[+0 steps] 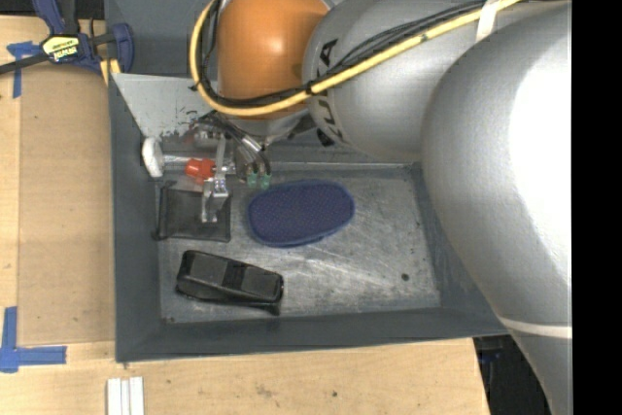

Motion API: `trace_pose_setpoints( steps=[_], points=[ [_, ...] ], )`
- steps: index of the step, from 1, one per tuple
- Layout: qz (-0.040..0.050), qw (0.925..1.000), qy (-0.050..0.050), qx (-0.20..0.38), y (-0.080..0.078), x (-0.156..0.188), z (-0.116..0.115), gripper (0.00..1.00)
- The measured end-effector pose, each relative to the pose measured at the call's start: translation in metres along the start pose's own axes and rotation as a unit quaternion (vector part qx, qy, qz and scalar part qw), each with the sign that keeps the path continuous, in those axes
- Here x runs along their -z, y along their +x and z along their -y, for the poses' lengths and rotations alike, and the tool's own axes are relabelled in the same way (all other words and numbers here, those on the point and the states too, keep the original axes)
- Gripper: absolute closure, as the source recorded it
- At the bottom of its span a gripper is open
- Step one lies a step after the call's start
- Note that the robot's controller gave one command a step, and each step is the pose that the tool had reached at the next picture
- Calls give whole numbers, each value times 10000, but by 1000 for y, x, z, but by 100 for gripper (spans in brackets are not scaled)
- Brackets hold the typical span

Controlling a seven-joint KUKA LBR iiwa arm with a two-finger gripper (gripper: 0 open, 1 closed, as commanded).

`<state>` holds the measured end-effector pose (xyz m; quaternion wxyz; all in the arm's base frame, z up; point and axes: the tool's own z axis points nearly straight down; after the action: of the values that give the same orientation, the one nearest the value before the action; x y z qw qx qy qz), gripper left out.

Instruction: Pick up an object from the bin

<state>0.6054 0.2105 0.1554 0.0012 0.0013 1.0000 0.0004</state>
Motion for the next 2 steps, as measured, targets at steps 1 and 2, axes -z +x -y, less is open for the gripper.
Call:
trace_pose_setpoints(
  steps=[1,2],
  points=[
    [-4,9926,-5,-1212,-15,-81,21,0],
    [63,9925,-20,-1217,-19,-77,21,100]
  ],
)
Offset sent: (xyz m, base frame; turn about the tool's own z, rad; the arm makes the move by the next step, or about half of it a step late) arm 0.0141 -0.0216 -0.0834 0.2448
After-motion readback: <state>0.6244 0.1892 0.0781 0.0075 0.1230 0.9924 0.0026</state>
